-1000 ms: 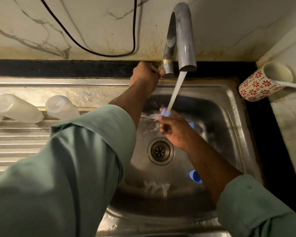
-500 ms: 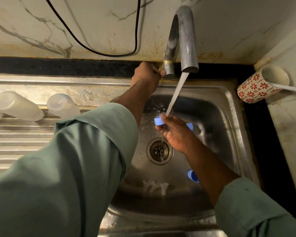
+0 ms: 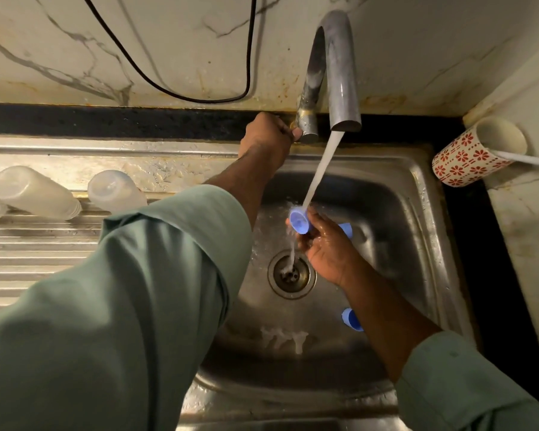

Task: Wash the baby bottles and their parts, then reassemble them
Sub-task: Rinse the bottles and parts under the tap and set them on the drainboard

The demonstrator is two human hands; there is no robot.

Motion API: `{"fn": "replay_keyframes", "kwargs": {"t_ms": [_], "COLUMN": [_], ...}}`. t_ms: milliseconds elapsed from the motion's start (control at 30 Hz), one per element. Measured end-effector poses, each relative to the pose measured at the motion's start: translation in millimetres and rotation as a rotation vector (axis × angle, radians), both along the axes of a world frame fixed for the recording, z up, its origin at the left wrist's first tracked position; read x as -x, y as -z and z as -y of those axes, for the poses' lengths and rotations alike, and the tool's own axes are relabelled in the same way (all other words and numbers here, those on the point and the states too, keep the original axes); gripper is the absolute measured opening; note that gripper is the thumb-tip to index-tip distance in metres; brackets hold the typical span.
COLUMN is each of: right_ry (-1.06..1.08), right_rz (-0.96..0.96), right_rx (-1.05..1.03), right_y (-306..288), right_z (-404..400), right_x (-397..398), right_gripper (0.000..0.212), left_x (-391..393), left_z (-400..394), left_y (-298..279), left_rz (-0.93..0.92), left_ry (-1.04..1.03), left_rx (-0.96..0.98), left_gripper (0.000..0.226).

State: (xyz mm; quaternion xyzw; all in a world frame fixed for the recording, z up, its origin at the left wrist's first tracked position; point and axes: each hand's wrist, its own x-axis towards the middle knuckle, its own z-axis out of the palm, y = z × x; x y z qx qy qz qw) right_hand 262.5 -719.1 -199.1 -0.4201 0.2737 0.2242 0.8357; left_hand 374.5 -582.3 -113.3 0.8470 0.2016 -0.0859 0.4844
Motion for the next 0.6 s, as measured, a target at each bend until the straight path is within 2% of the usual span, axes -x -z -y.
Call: {"fn": "replay_keyframes", "kwargs": {"t_ms": [200, 300, 367, 500, 600], "right_ry": [-0.151, -0.302, -0.332, -0.322, -0.427], "right_rz": [0.273, 0.406, 0.443, 0.426, 0.491], "right_rx": [0.190, 0.495, 0.626, 0.657, 0.864], "right_y": [-3.5, -6.3, -6.9, -4.9, -2.7], "right_z": [5.4, 10.3, 13.3, 17.4, 14.1], "right_x": [3.7, 2.6, 2.7, 2.8, -0.7], "right_gripper": [0.024, 0.033, 0.040, 0.039, 0.035], "left_x": [1.1, 1.5, 2.0, 3.4, 3.8], "left_z": [-1.2, -1.2, -0.5, -0.3, -0.7], "left_y": [-2.1, -2.8, -3.9, -4.9, -6.9], "left_rz": [-0.002, -0.001, -0.003, -0.006, -0.005], "left_ry": [0.014, 0.017, 0.020, 0.021, 0.008], "left_rx": [0.007, 0.006, 0.003, 0.008, 0.019], "left_gripper": [0.018, 0.020, 0.021, 0.017, 0.018]}}
